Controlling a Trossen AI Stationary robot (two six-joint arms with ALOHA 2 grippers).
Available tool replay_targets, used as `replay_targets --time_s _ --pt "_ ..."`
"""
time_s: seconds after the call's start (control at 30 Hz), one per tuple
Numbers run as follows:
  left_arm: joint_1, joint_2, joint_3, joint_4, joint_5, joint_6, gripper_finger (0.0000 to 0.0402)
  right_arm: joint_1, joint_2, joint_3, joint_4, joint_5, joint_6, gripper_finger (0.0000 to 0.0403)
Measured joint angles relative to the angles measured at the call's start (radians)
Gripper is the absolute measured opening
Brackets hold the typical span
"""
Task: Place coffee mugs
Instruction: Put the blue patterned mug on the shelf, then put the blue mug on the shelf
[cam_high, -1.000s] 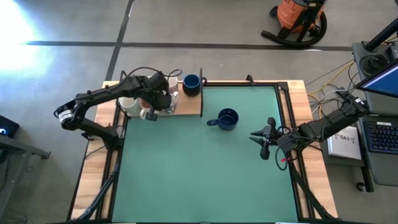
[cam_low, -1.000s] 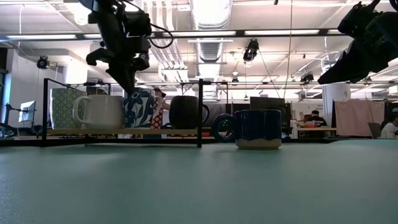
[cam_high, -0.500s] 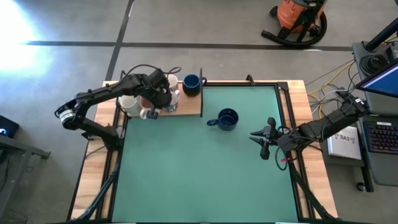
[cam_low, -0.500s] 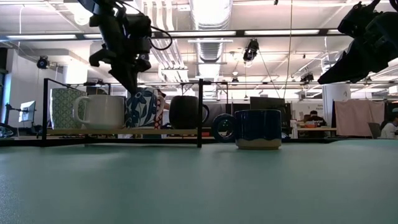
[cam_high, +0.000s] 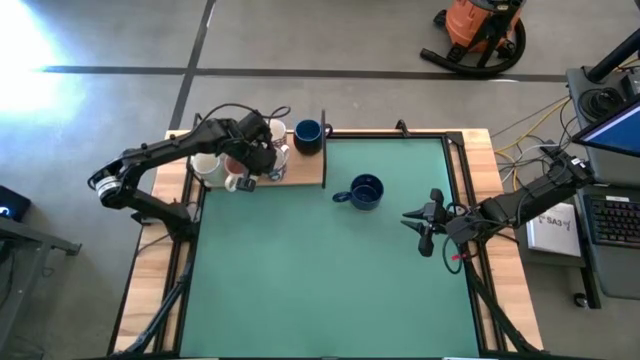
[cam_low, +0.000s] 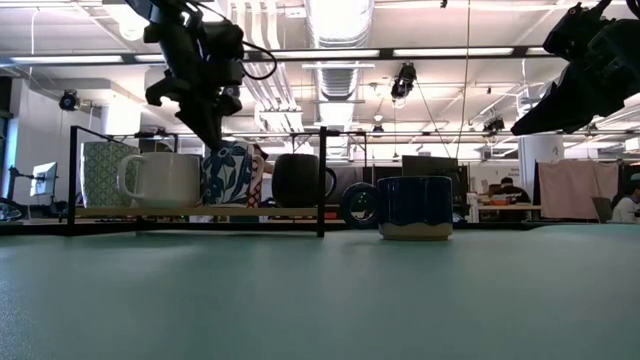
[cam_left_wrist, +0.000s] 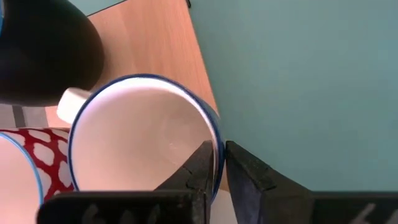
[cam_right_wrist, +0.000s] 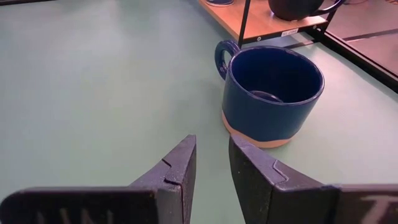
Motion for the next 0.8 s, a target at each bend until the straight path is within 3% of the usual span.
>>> replay_targets --time_s 0.47,0.8 --pt "-0.02 -0.037 0.007 0.006 0.002 -0.043 0.0129 0.0 0.0 0.0 0.0 0.0 0.0 0.0086" --pt "-0.169 -0.082 0.028 0.029 0.003 -0.166 0.0143 0.0 0.0 0.0 0.0 0.0 0.0 0.0086"
